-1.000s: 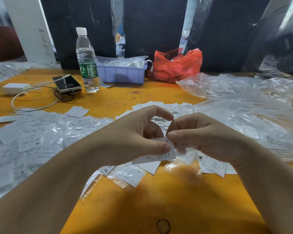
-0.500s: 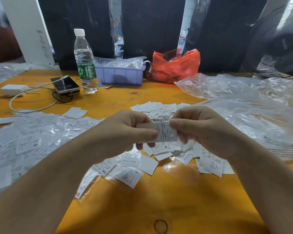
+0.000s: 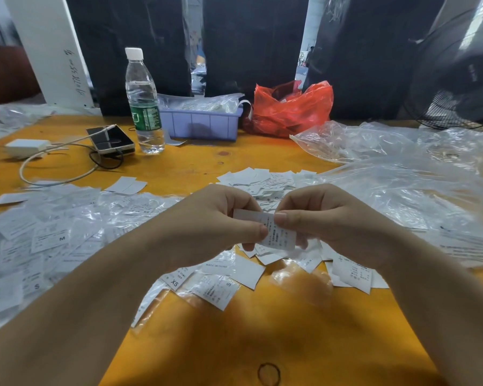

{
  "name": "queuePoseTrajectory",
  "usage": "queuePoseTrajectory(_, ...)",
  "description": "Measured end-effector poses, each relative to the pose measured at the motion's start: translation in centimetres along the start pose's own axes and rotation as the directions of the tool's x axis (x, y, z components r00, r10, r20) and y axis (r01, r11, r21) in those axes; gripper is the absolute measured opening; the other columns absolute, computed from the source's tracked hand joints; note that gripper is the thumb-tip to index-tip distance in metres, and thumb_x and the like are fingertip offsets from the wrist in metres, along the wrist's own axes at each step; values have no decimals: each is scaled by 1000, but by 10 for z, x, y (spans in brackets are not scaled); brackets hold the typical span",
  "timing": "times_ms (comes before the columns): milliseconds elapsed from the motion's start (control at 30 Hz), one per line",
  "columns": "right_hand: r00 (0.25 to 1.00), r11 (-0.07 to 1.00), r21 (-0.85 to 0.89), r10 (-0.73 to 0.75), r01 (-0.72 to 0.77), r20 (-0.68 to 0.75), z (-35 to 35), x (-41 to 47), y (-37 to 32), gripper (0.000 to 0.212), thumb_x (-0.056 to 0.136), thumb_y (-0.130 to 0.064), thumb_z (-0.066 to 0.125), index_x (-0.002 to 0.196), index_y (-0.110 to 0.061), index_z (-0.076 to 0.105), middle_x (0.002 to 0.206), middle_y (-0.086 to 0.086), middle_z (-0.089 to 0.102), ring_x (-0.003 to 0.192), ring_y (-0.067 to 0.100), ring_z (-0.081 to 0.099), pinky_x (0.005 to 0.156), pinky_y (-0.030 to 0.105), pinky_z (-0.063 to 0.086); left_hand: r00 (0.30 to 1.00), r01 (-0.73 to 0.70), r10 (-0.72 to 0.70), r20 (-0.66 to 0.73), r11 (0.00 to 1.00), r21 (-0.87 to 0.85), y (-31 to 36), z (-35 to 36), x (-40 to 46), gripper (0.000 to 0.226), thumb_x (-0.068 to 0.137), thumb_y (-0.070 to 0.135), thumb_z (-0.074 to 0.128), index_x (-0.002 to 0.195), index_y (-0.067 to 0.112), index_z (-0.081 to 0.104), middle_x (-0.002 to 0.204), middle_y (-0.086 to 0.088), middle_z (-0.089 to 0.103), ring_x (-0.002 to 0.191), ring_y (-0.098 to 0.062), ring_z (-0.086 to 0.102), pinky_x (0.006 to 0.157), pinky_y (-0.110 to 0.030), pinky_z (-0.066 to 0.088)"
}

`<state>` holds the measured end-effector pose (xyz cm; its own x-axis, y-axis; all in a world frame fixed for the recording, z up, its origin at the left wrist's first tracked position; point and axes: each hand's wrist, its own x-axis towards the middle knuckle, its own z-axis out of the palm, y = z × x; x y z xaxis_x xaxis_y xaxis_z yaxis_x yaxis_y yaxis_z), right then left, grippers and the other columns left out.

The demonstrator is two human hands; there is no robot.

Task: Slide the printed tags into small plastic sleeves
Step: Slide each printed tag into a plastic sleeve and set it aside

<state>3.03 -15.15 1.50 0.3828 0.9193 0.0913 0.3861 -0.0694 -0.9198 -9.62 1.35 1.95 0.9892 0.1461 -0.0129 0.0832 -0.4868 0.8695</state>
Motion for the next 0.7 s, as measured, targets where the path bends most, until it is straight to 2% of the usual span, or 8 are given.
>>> queuePoseTrajectory(133,999,1000,-17,-17,17,-37,6,2,2,28,86,-32,66,80,-5,69,77,17,61,68,25,52,54,24,43,998,-30,31,-62,1000,6,-2,4,1,7,82,28,71,86,22,70,64,5,67,52,-2,49,52,-21,38)
queuePoseTrajectory(233,996,999,-19,-30,29,-81,7,3,3,33,80,-37,65,79,-4,69,79,25,60,67,27,50,53,22,42,996,-28,23,-87,998,-50,-2,4,1,13,82,27,74,93,23,67,65,4,68,50,-1,51,48,-15,39)
queuePoseTrajectory(367,990,999,16,-41,43,-137,5,2,2,28,74,-39,66,75,-11,70,71,12,60,59,18,49,51,21,41,994,31,-47,-100,987,-155,-1,-3,2,17,85,25,70,97,13,66,67,0,69,52,-7,53,44,-17,39)
queuePoseTrajectory(433,986,999,26,-38,43,-163,3,2,1,27,74,-40,67,74,-13,71,73,15,61,58,17,49,52,22,42,991,45,-69,-116,979,-199,-2,-7,2,13,89,19,66,93,7,67,66,-2,69,51,-7,52,43,-16,38)
queuePoseTrajectory(567,986,999,34,-24,30,-164,5,2,0,26,72,-40,67,72,-15,71,73,10,62,62,19,50,52,23,42,988,-7,-19,-151,986,-166,-3,-7,1,12,87,18,68,84,7,68,62,-1,67,48,-7,50,44,-15,38)
queuePoseTrajectory(700,990,999,21,-21,24,-141,7,2,0,28,75,-40,68,75,-13,72,74,7,62,69,16,55,59,24,42,994,-63,51,-98,991,-115,-4,-2,2,13,86,21,69,83,8,69,64,-1,67,50,-8,49,46,-13,38)
